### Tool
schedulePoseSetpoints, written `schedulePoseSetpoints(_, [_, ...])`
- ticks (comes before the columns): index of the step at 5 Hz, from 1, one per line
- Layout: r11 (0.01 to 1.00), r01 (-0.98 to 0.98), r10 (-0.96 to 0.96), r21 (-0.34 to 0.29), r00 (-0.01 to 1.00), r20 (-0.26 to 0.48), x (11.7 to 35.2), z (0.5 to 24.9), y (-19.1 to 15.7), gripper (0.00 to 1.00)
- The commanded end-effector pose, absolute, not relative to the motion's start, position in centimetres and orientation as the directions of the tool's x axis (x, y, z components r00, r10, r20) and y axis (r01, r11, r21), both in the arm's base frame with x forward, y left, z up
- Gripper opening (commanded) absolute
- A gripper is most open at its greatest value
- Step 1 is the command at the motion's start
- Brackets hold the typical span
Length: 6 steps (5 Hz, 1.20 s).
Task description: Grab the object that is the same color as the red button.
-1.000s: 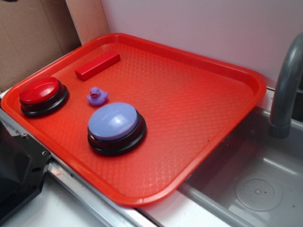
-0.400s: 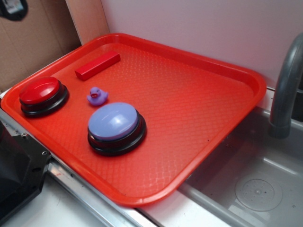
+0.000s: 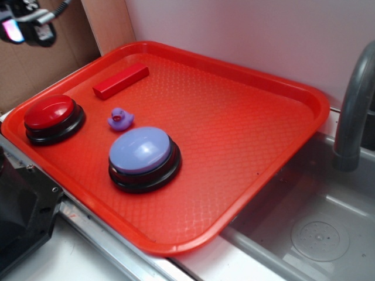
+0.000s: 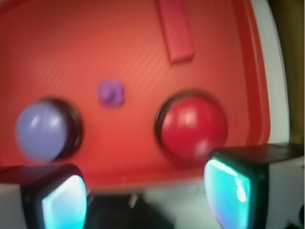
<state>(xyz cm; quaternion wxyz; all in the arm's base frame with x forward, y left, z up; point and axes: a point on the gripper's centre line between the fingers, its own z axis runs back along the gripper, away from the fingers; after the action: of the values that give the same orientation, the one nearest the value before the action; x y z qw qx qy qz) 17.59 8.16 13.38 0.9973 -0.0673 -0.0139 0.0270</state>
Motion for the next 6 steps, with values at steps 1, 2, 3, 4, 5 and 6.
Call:
schedulePoseSetpoints(1, [1.000, 0.002, -0.002, 0.002, 0.991, 0.131, 24.7, 10.4, 12.3, 1.00])
schedulePoseSetpoints(2, [0.999, 0.006, -0.013, 0.053, 0.992, 0.129, 26.1, 8.0, 13.0, 1.00])
schedulePoseSetpoints(3, [0.999, -0.003, -0.002, 0.032, 0.990, 0.144, 26.7, 5.4, 13.0, 1.00])
schedulePoseSetpoints(4, [0.999, -0.027, 0.024, 0.022, 0.991, 0.130, 26.6, 4.1, 11.8, 1.00])
schedulePoseSetpoints(5, [0.999, -0.005, 0.001, 0.042, 0.996, 0.090, 26.3, 2.7, 10.9, 1.00])
schedulePoseSetpoints(6, [1.000, -0.007, 0.005, 0.029, 0.996, 0.090, 26.1, 1.9, 11.0, 0.27])
